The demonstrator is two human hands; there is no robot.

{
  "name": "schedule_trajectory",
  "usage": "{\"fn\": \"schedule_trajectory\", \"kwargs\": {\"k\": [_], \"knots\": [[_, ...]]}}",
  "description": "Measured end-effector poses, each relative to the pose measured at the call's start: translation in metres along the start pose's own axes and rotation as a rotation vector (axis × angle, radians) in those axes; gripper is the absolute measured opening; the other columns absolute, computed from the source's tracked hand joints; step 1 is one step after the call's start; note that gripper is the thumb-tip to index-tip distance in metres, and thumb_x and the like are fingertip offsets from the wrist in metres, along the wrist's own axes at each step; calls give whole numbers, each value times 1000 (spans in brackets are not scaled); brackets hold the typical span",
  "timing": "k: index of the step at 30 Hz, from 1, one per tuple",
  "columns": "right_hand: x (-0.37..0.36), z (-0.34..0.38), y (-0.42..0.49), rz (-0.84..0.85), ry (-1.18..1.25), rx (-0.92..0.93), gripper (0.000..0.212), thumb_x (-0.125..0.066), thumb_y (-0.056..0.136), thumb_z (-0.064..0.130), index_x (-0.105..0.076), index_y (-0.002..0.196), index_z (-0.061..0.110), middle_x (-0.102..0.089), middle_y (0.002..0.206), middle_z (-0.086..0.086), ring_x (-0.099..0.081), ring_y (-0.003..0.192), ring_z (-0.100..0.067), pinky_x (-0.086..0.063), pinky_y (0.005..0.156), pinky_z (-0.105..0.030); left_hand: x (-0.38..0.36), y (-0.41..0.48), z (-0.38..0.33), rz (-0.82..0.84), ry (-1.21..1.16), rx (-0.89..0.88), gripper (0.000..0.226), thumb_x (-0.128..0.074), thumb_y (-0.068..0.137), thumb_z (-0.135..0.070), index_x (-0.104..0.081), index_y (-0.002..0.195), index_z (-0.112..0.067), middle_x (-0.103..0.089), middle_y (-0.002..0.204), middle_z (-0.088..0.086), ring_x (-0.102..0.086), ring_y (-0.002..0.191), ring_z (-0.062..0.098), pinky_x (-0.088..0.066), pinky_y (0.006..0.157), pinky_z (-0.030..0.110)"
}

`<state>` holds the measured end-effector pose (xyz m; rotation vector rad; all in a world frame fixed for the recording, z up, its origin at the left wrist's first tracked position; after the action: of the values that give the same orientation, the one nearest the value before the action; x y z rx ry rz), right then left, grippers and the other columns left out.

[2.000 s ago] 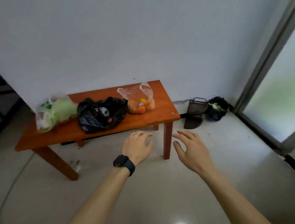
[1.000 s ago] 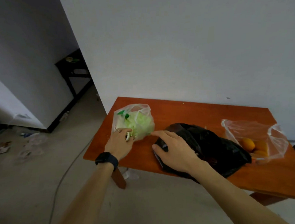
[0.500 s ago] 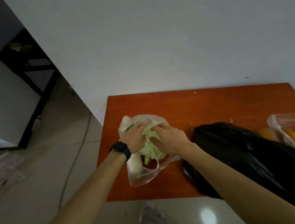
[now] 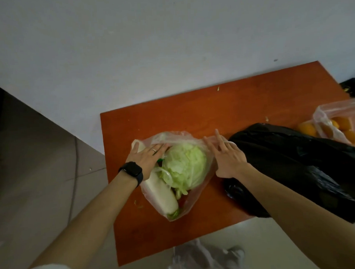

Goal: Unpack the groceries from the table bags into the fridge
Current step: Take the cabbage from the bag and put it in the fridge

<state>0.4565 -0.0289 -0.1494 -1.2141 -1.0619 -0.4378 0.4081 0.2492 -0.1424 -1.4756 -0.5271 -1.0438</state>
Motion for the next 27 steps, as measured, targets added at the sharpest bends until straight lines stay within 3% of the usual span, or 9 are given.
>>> {"fn": "schedule_trajectory", "kwargs": {"k": [5, 10, 13, 14, 16, 17, 22, 24, 27], "knots": [[-36, 6, 33, 128, 81, -45, 115, -64, 85, 36, 34, 145, 47, 36, 159, -5, -6, 153, -34, -23, 120, -47, -8, 10, 0, 42, -228, -19, 101, -44, 88, 14, 13, 156, -34, 9, 166, -10, 2, 153, 16, -12, 119, 56], [-53, 12, 54, 204, 176, 1, 103, -62, 91, 42, 21, 152, 44, 32, 161, -1, 3, 153, -31, -15, 122, -50, -4, 21, 7, 81, -340, -68, 96, -49, 89, 7, 6, 158, -33, 7, 166, -9, -3, 153, 19, -42, 107, 46], [-32, 6, 36, 193, 365, 68, 92, -57, 95, 23, 8, 157, 40, 12, 167, 5, 5, 154, -29, -30, 117, -45, 7, 18, 7, 155, -435, -88, 91, -51, 90, -2, 0, 159, -31, 3, 166, -8, -6, 152, 20, -47, 100, 36], [-22, 2, 28, 180, 464, 59, 90, -55, 94, 11, 2, 159, 34, 7, 167, 6, -11, 153, -28, -42, 107, -38, 12, 16, 9, 173, -487, -89, 90, -52, 88, -4, -4, 159, -31, -1, 166, -8, -11, 151, 20, -49, 95, 32], [-4, -8, 6, 93, 653, -2, 86, -55, 90, 2, -12, 160, 30, 1, 166, 7, -61, 112, -15, -52, 67, -20, 28, 12, 10, 174, -567, -92, 86, -56, 84, -11, -18, 156, -39, -15, 165, -6, -33, 142, 22, -52, 81, 31], [6, -9, -7, 12, 718, -22, 80, -57, 91, 4, -22, 158, 31, -6, 165, 10, -63, 87, -3, -47, 56, -16, 39, 9, 10, 159, -574, -85, 82, -57, 84, -14, -23, 152, -44, -26, 161, -6, -47, 128, 22, -52, 77, 32], [36, 13, -71, -502, 982, -120, 26, -58, 99, 26, -64, 123, 32, -67, 116, 13, -67, 98, -12, -58, 83, -29, 97, -3, -8, -151, -390, -63, 31, -50, 84, -25, -66, 111, -28, -55, 99, -1, -53, 76, 19, -55, 67, 35], [36, 34, -83, -394, 1089, -166, 17, -56, 100, 37, -68, 109, 30, -73, 95, 7, -70, 82, -18, -59, 76, -34, 108, 1, -23, -224, -425, -63, 30, -50, 91, -29, -72, 112, -25, -68, 111, -3, -64, 91, 18, -59, 77, 38], [14, 61, -72, 11, 1279, -375, 63, -43, 98, 60, -64, 113, 3, -70, 94, -9, -70, 83, -29, -60, 80, -41, 106, 18, -45, -66, -467, -62, 38, -46, 98, -42, -63, 127, -24, -65, 122, 1, -64, 97, 20, -56, 81, 37]]}}
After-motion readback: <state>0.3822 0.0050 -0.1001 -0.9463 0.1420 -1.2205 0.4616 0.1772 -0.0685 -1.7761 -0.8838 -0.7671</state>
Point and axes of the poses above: each hand's wrist, its own y-axis towards the middle knuckle, its own x-axis out of the back of the hand, z = x × y, the point moved 1 cm from there along y, towards the middle knuckle
